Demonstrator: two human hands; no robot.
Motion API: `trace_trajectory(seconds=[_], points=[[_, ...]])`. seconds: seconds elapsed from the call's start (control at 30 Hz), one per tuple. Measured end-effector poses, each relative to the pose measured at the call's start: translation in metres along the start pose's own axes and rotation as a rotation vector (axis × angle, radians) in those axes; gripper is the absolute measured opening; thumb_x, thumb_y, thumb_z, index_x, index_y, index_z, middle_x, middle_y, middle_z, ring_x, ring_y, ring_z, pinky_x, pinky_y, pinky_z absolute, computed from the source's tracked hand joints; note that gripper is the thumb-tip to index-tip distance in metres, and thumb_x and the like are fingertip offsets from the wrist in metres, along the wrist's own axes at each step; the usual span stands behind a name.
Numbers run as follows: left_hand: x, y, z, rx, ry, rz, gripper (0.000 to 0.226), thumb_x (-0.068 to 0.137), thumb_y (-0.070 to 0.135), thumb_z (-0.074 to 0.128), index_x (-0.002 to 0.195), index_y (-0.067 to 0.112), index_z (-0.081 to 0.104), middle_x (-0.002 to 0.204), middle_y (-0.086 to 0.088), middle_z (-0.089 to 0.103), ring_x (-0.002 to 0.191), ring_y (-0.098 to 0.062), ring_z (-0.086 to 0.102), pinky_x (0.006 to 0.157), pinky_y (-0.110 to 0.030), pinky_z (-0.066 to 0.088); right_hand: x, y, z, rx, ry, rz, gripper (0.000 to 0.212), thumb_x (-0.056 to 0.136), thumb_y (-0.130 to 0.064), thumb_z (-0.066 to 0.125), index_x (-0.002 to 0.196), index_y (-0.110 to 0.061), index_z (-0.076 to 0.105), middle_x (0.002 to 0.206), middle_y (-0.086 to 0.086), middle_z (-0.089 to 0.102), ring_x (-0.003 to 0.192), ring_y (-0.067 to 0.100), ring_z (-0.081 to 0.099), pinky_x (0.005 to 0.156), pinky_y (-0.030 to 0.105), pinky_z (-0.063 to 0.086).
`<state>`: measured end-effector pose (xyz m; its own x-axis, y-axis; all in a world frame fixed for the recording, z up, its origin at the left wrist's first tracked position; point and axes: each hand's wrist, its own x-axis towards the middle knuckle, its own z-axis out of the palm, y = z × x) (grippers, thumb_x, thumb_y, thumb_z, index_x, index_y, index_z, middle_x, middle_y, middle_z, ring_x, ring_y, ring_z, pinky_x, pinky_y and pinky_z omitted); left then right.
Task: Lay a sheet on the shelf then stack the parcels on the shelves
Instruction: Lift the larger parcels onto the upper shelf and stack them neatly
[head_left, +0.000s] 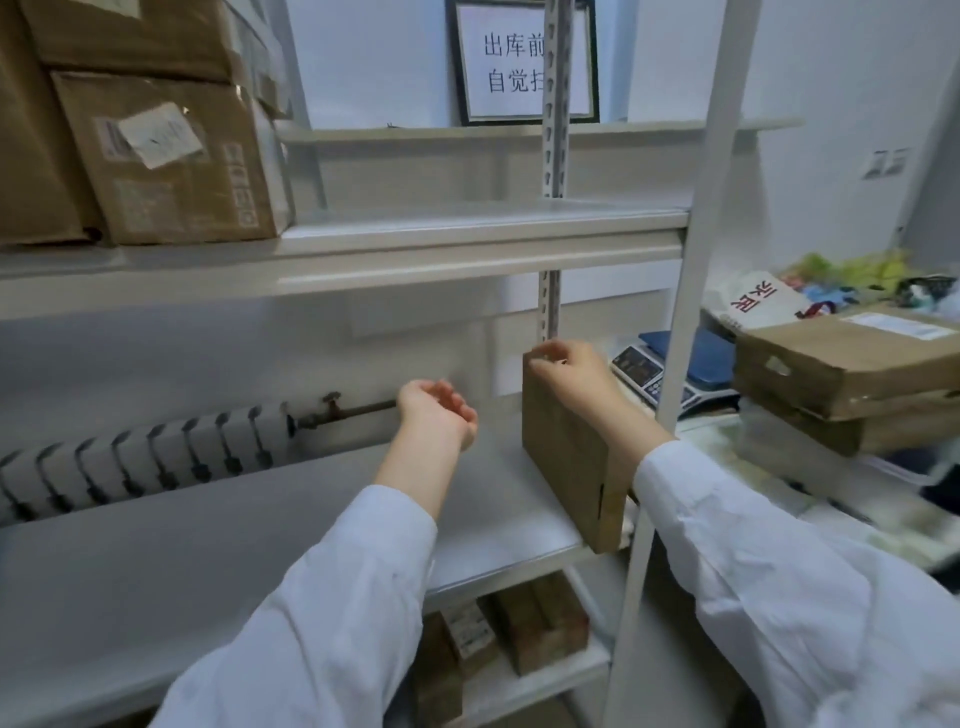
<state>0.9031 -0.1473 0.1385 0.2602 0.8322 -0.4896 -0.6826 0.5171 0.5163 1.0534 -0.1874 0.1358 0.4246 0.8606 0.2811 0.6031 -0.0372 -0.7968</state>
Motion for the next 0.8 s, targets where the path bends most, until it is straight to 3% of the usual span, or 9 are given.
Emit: trace_trajectory(seconds=[0.1,0.23,0.37,0.5,0.6,0.67,0.73,0.8], points=[[0.022,-0.014,-0.004,0.022,0.020,-0.047,0.028,0.087,0.016,0.035,0.061,0.016,0.043,0.030,0.004,0.042,0.048,-0.010,0.032,0.046,-0.020,0.020,0.015,0.049,-0.003,-0.256,-0.018,0.196,0.054,0.085,-0.036,0.061,0.134,-0.018,0.046,0.131,0.011,0.055,0.118,0.032,0.053,0.095,0.046,0.048],[0.048,-0.032,-0.009,0.080,0.048,-0.064,0.028,0.089,0.017,0.033,0.062,0.014,0.042,0.047,0.003,0.050,0.051,-0.011,0.033,0.049,-0.021,0.022,0.023,0.092,0.001,-0.360,-0.093,0.441,0.083,0.080,-0.036,0.068,0.146,-0.015,0.021,0.139,0.020,0.043,0.123,0.038,0.047,0.098,0.050,0.046],[0.059,-0.050,-0.012,0.313,-0.071,-0.056,0.025,0.091,0.023,0.039,0.072,0.014,0.052,0.053,0.001,0.057,0.057,-0.011,0.041,0.052,-0.021,0.030,0.023,0.108,0.008,-0.335,-0.136,0.467,0.079,0.086,-0.018,0.052,0.150,-0.016,0.008,0.122,0.016,0.055,0.103,0.033,0.059,0.074,0.037,0.051],[0.053,-0.071,-0.012,0.779,-0.164,0.070,0.012,0.092,0.014,0.049,0.102,0.019,0.055,0.091,0.000,0.056,0.072,-0.012,0.050,0.056,-0.021,0.037,0.027,0.101,0.015,-0.392,-0.094,0.339,0.072,0.086,-0.014,0.046,0.149,-0.025,0.015,0.113,0.014,0.060,0.096,0.035,0.061,0.063,0.033,0.044],[0.054,-0.082,-0.019,1.222,-0.273,0.274,0.057,0.086,0.008,0.062,0.137,0.020,0.040,0.126,-0.003,0.047,0.117,-0.020,0.047,0.082,-0.025,0.040,0.031,0.077,0.015,-0.374,-0.060,0.303,0.052,0.090,-0.022,0.045,0.141,-0.024,0.035,0.118,0.018,0.060,0.103,0.038,0.059,0.074,0.036,0.049],[0.055,-0.086,-0.024,1.517,-0.290,0.439,0.082,0.078,0.022,0.073,0.145,0.025,0.027,0.142,-0.002,0.038,0.135,-0.023,0.032,0.103,-0.032,0.035,0.033,0.055,0.012,-0.305,-0.049,0.292,0.042,0.093,-0.026,0.042,0.135,-0.021,0.046,0.126,0.019,0.057,0.110,0.039,0.057,0.087,0.042,0.052],[0.051,-0.086,-0.028,1.774,-0.265,0.588,0.098,0.070,0.037,0.077,0.148,0.030,0.018,0.148,-0.002,0.033,0.138,-0.026,0.025,0.111,-0.043,0.030,0.030,0.032,0.007,-0.232,-0.068,0.276,0.038,0.094,-0.027,0.042,0.130,-0.019,0.053,0.128,0.017,0.057,0.109,0.038,0.058,0.085,0.044,0.054],[0.045,-0.085,-0.030,1.798,-0.193,0.730,0.095,0.071,0.037,0.075,0.146,0.033,0.018,0.145,-0.003,0.038,0.133,-0.027,0.034,0.107,-0.043,0.036,0.026,0.010,0.003,-0.164,-0.101,0.269,0.037,0.094,-0.025,0.041,0.127,-0.020,0.056,0.126,0.016,0.057,0.104,0.037,0.060,0.075,0.040,0.057]])
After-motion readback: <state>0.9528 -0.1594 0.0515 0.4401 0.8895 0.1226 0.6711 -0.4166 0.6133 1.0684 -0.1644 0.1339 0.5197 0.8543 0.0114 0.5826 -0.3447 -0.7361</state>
